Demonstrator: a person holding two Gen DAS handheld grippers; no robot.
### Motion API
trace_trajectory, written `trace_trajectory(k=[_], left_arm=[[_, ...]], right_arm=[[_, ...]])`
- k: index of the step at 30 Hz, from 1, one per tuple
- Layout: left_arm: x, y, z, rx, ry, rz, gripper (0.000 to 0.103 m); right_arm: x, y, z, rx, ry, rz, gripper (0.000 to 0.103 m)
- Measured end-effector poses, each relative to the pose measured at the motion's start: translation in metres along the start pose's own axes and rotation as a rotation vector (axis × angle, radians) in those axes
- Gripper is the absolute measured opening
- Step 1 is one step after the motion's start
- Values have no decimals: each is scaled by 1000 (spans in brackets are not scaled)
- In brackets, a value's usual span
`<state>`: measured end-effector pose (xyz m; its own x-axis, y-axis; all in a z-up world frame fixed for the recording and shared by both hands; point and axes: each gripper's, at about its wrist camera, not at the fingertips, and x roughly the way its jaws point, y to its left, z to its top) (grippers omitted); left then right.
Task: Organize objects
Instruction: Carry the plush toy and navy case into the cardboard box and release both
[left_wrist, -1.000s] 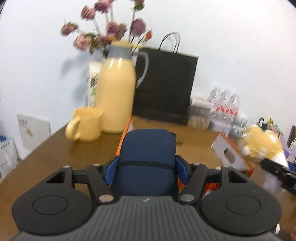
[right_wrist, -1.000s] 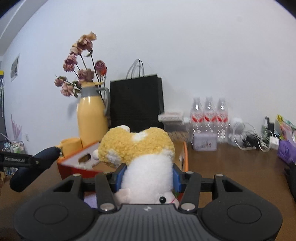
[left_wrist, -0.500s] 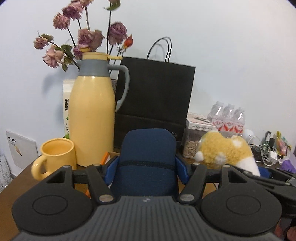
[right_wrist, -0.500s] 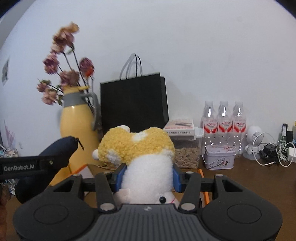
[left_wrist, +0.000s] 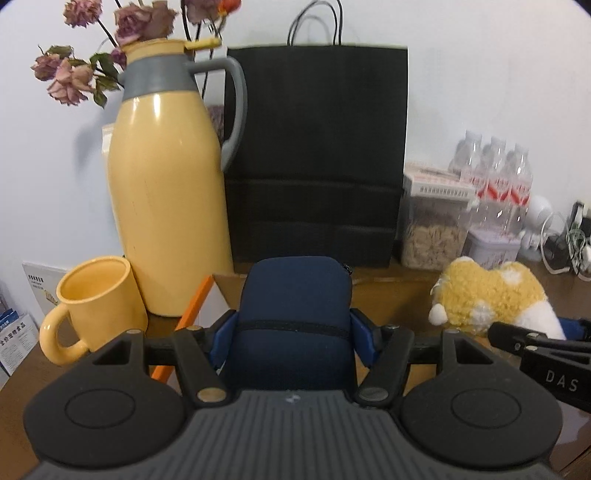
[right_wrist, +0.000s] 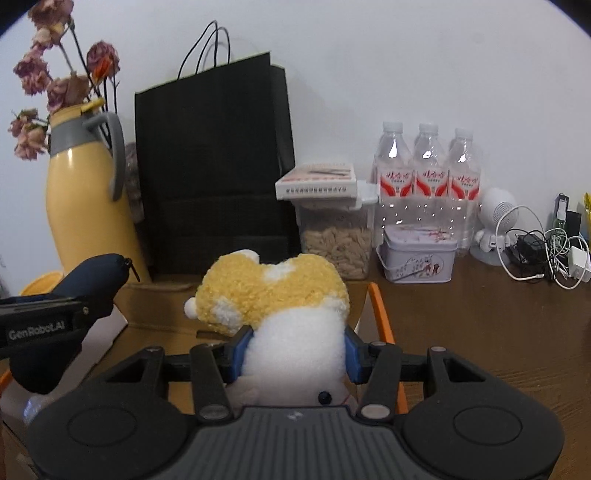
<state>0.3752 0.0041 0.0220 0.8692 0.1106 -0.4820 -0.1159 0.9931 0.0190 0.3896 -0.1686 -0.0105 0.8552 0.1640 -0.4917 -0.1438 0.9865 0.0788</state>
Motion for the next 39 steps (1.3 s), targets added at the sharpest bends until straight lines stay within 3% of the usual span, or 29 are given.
trace_trajectory(k=[4, 7, 8, 9, 11, 15, 24, 33, 39], left_arm=[[5, -3, -4, 21, 38, 7, 67], [3, -3, -5, 31, 25, 18, 78], [1, -4, -4, 36, 16, 28, 93], [-1, -5, -3, 39, 3, 36, 103], [-5, -6, -2, 44, -13, 44, 103], [-7, -5, 0, 35, -9, 50, 103], [-30, 3, 10, -11, -60, 18, 103], [-86, 15, 16, -40, -163, -40, 103], [-121, 23, 13, -62, -191, -58, 103]], right_arm=[[3, 5, -2, -26, 27, 3, 50], [5, 7, -3, -38, 49, -7, 53], [5, 8, -3, -42, 52, -9, 62], [5, 9, -3, -47, 56, -9, 77], [5, 10, -3, -57, 63, -2, 93], [3, 15, -3, -66, 72, 0, 102], [-17, 21, 5, -85, 24, 25, 103], [-70, 29, 16, -124, -82, 64, 103], [-106, 35, 15, -148, -131, 74, 103]])
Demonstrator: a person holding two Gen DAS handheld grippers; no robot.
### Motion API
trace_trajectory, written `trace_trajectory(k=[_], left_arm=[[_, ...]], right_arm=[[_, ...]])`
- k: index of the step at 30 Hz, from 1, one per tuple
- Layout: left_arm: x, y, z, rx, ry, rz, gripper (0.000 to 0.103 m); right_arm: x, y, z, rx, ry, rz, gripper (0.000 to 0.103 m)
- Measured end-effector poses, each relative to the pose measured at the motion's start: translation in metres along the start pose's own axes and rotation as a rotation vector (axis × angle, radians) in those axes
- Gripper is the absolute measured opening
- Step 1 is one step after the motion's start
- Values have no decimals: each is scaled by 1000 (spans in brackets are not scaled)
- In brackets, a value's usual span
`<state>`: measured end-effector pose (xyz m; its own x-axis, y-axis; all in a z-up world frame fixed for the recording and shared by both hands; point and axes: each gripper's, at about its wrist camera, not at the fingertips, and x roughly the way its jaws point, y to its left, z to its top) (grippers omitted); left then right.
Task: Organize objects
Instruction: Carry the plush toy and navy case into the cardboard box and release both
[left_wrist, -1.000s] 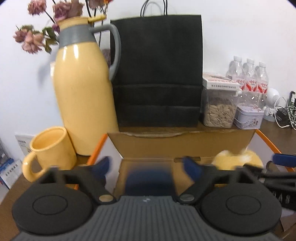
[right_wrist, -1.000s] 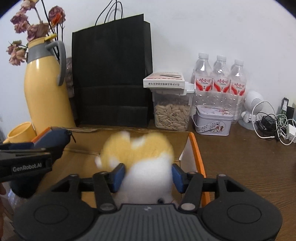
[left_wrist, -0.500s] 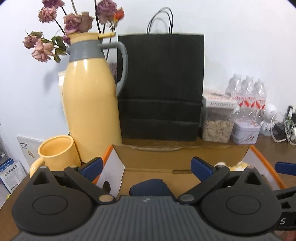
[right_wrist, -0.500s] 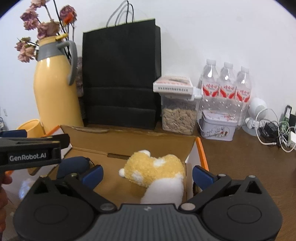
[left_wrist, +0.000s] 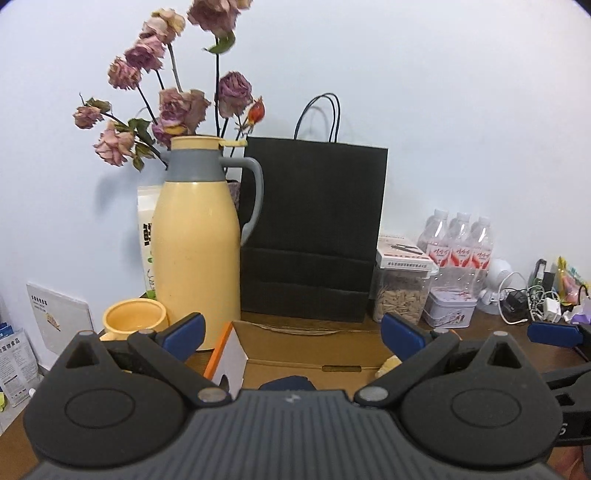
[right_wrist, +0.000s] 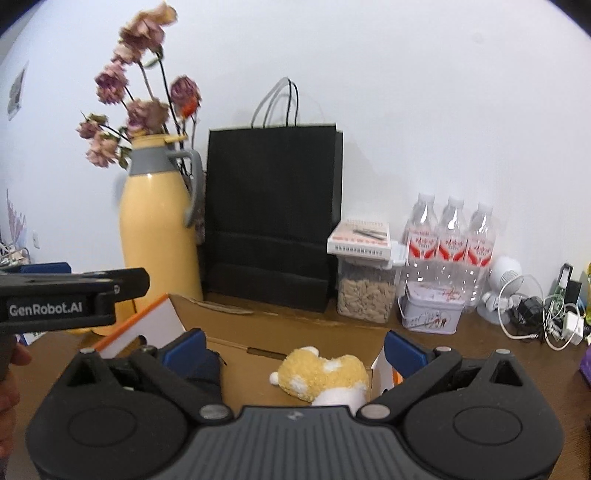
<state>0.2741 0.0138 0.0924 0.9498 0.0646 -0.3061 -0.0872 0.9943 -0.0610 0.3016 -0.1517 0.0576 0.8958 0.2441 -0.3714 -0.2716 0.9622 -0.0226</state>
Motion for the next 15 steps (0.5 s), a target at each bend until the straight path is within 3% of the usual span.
trace_trajectory(k=[15], left_arm=[[-87, 12, -8, 26, -29, -8, 103]], right_arm=[[-83, 12, -20, -38, -8, 8, 103]])
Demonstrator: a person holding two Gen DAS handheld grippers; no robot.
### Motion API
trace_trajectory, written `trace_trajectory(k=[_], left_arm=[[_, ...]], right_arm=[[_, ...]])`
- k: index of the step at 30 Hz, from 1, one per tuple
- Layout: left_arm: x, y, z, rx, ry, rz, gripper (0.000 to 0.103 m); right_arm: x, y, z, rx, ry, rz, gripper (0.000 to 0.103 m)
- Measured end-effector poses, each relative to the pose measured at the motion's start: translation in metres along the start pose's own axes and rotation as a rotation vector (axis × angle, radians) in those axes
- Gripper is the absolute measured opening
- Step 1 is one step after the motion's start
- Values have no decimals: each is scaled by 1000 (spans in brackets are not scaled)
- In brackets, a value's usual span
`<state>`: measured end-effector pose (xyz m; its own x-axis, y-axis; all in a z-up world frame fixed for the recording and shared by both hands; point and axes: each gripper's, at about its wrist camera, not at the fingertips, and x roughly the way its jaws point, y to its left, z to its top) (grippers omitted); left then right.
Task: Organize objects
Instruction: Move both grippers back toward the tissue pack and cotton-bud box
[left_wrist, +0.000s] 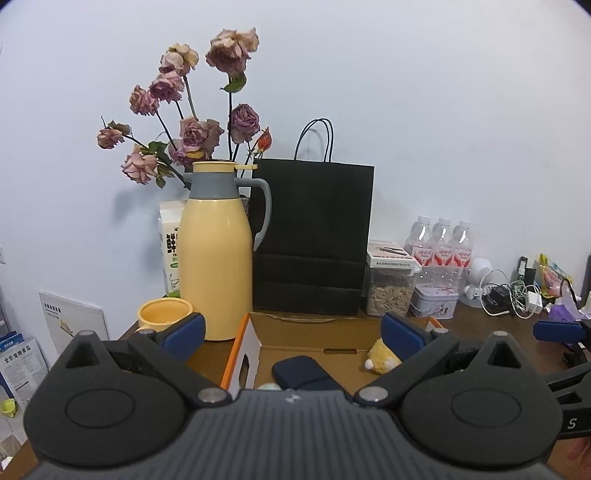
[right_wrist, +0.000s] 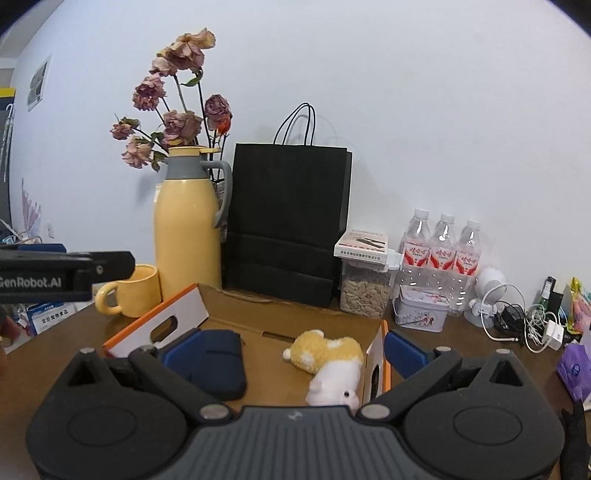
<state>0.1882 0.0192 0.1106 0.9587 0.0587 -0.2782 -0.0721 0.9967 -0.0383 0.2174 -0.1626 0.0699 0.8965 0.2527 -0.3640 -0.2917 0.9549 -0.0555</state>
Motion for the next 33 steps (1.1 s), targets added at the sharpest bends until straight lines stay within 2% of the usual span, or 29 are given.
trace_trajectory(k=[10, 19, 27, 33], left_arm=[[-51, 17, -25, 4, 29, 1, 103], [-85, 25, -54, 12, 79, -4, 103], [-97, 42, -91, -24, 168, 7, 103], [-95, 53, -109, -37, 222, 28, 103]], right_arm=[[-48, 3, -31, 0, 25, -1, 103], [-79, -3, -79, 24, 92, -7, 103], [-95, -6, -117, 31, 156, -26, 103], [-89, -4, -147, 22, 222, -48, 103]])
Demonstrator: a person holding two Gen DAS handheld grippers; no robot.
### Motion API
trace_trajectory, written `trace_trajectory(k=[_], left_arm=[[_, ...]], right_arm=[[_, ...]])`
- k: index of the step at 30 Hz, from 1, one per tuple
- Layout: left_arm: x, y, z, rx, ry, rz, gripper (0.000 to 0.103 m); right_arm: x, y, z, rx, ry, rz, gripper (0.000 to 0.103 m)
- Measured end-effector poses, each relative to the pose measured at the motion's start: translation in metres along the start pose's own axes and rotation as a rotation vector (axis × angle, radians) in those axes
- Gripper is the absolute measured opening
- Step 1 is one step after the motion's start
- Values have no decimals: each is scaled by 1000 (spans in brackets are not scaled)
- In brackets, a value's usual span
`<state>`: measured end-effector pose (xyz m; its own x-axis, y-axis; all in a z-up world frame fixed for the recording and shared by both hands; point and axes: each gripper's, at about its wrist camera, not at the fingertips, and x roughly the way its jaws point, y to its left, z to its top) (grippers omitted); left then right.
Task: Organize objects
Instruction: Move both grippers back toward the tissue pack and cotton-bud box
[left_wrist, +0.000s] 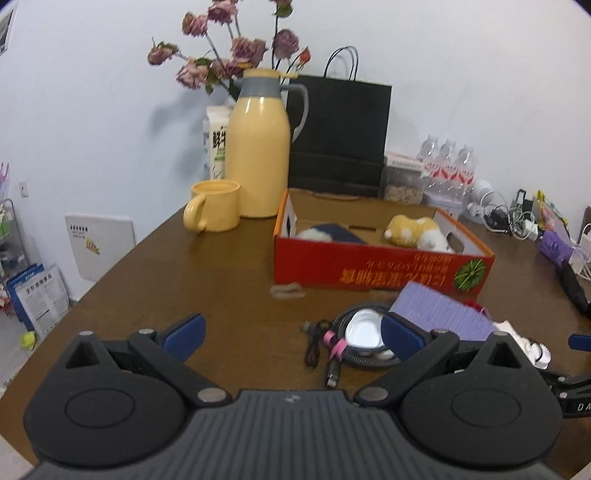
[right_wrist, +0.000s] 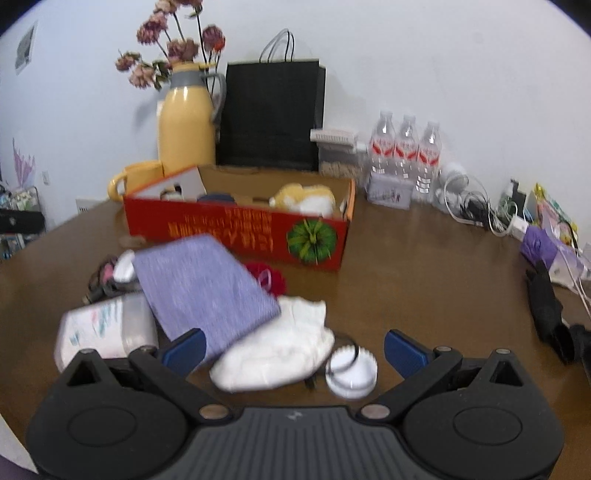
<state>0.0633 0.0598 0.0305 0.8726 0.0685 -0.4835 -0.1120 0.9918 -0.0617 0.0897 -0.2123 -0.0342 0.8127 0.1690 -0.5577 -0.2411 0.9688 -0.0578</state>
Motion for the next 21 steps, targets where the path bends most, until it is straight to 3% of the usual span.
trace_trajectory(k=[10, 17, 21], left_arm=[[3, 3, -6, -2, 28, 8, 103], [7, -1, -9, 5, 45, -1, 103], [8, -8, -10, 19, 51, -20, 103]], right_arm=[[41, 22, 1, -120, 57, -17, 103], [58, 19, 2, -87, 56, 0, 102], [52, 22, 0, -105, 36, 0, 86]])
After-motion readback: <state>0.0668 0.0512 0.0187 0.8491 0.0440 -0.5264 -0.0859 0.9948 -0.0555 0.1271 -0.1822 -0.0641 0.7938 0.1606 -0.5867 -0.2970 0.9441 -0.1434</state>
